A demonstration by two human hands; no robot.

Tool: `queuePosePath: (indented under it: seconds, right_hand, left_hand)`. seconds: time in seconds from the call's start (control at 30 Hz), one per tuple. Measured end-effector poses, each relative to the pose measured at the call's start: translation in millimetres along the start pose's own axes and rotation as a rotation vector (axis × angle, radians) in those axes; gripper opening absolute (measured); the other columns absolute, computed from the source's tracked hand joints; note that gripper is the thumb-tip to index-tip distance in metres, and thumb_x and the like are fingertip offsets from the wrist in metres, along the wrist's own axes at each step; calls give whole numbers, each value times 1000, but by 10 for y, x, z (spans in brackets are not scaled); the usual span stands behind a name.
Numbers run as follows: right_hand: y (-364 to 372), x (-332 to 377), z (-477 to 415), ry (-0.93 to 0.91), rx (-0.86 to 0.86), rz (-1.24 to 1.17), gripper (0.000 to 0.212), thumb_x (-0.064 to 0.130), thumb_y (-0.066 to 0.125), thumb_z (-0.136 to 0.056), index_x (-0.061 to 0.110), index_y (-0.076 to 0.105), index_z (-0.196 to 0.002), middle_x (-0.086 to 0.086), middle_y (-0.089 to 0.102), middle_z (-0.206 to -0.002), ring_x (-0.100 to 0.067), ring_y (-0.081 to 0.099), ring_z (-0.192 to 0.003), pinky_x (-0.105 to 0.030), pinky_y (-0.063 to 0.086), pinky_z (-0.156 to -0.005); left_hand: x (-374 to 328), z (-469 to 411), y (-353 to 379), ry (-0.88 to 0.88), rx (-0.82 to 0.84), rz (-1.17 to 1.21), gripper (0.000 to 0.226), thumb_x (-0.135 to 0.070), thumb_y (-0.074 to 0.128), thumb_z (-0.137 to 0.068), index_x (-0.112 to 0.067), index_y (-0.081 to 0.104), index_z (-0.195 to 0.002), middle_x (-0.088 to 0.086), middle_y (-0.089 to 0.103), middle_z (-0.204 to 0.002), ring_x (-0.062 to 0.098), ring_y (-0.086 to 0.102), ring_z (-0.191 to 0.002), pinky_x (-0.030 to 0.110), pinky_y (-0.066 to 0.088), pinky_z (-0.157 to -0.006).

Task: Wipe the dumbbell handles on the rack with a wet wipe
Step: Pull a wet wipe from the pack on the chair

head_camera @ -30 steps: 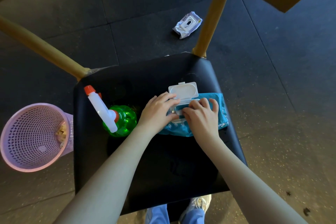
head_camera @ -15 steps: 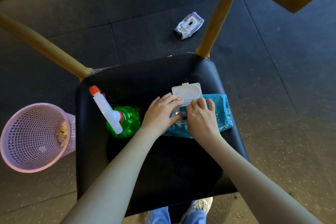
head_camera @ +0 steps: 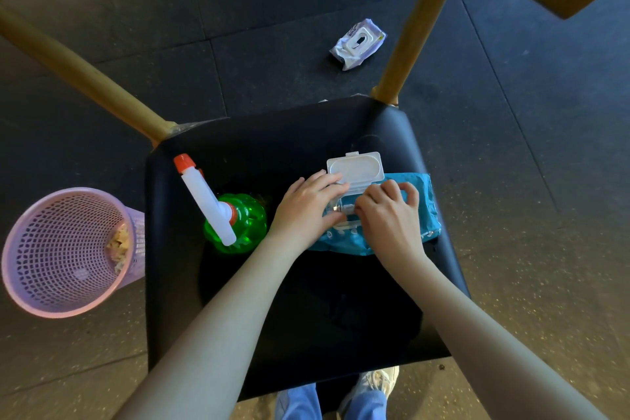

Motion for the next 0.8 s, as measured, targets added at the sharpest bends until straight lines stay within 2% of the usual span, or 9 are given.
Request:
queuePosePath:
  seconds: [0.13,0.23,0.33,0.47,0.6,0.67,0.8]
  right_hand:
    - [-46,4,34,23,-4,-81,17,8,79,-65,12,65,-72,-1,64,-79,-27,58,-81,-39,31,-88]
    - [-142,-64,30,71,-21,-165,4,14,69,-76,14,68,-71,0,66,-81,-24,55,-82,-40,33,-86]
    - [-171,-106,9,110,-7,-233,13,18,61,-81,13,69,-72,0,68,-81,-27,58,-80,-43,39,-84]
    - [-372,-174,42,152,-90,-290,26,23,43,-85,11,63,-73,-2,65,-74,-28,57,-70,-35,31,-82]
    - [-599,-278,152,182,-138,-323,23,20,41,-88,10,61,-79,-3,64,-73,-28,57,-70,-35,31,-81]
    - [-622,-333,185,219,-133,-362,22,21,42,-89,11,60,-82,-3,63,-73,-27,55,-70,-32,31,-76]
    - [-468,-299,172,234,-28,-467,14,13,54,-89,8,67,-90,-9,67,-81,-29,61,-73,-29,39,-67]
  left_hand:
    - [-3,6,-1,-11,24,-4,54,-31,66,-86,-25,49,-137,-11,38,-149,10,24,-142,36,18,-116]
    - [0,10,1,-23,47,-6,55,-33,65,-87,-27,47,-139,-13,35,-150,8,21,-143,35,15,-116]
    - [-4,8,1,-34,63,-10,55,-33,64,-88,-27,46,-140,-14,33,-151,8,19,-143,36,13,-116]
    - [0,9,0,-47,85,-18,57,-34,64,-87,-28,44,-141,-14,32,-152,8,18,-143,36,13,-117]
    - [-14,11,-8,-52,100,-24,56,-34,63,-88,-28,44,-141,-14,32,-152,9,18,-143,37,14,-117]
    - [-25,11,-10,-57,104,-18,55,-33,62,-89,-28,44,-141,-14,32,-152,9,17,-144,37,13,-117]
    - [-19,11,8,-67,134,-24,56,-36,60,-91,-29,40,-143,-15,28,-153,9,14,-144,35,9,-116]
Point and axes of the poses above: each hand's wrist, its own z-axis away from the middle knuckle, its own y-axis out of the palm, x = y × z, the point moved 9 cm from there along -z, towards the middle knuckle
